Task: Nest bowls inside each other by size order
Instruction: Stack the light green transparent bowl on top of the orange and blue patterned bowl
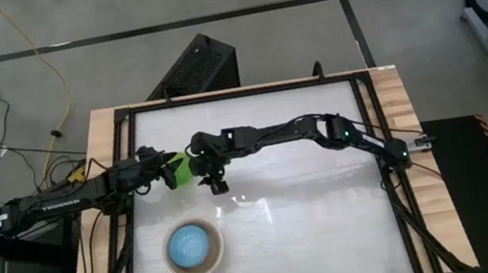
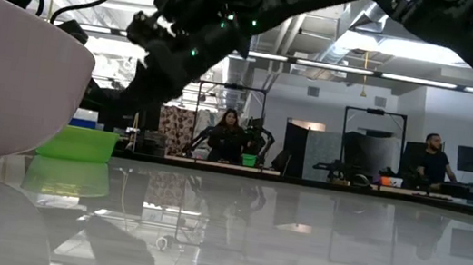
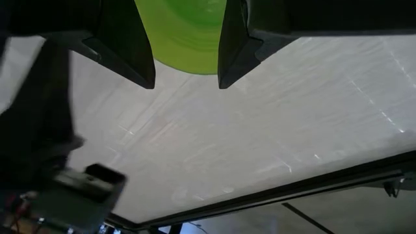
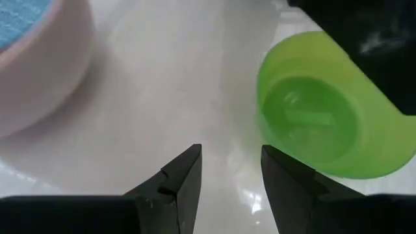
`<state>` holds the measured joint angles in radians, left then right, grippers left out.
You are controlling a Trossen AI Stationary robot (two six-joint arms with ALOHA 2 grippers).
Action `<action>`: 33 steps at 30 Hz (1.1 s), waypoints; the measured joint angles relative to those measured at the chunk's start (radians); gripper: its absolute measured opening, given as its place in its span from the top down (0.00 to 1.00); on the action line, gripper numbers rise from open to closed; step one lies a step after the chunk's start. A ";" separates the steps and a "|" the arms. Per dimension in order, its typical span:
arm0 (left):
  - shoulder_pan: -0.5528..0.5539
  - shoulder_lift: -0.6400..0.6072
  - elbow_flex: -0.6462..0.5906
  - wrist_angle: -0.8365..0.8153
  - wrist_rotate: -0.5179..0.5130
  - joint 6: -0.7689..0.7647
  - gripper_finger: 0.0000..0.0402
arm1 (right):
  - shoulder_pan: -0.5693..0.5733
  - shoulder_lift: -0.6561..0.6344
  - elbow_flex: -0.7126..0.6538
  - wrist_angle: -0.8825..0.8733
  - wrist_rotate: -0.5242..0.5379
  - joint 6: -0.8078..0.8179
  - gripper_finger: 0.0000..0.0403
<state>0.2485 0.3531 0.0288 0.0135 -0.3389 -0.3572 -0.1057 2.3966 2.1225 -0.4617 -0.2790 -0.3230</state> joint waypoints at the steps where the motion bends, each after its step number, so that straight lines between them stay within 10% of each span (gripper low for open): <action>1: 0.000 0.000 0.000 0.000 0.000 0.006 0.61 | -0.003 0.000 -0.006 0.027 0.000 -0.001 0.56; 14: 0.000 0.000 0.000 0.000 -0.012 0.151 0.61 | 0.008 -0.002 -0.011 0.129 0.022 -0.401 0.56; 33: 0.000 0.000 0.000 0.002 -0.040 0.240 0.61 | -0.013 0.065 -0.018 0.172 0.072 -0.492 0.56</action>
<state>0.2489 0.3531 0.0288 0.0154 -0.3786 -0.1173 -0.1186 2.4615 2.1044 -0.2896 -0.2072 -0.8154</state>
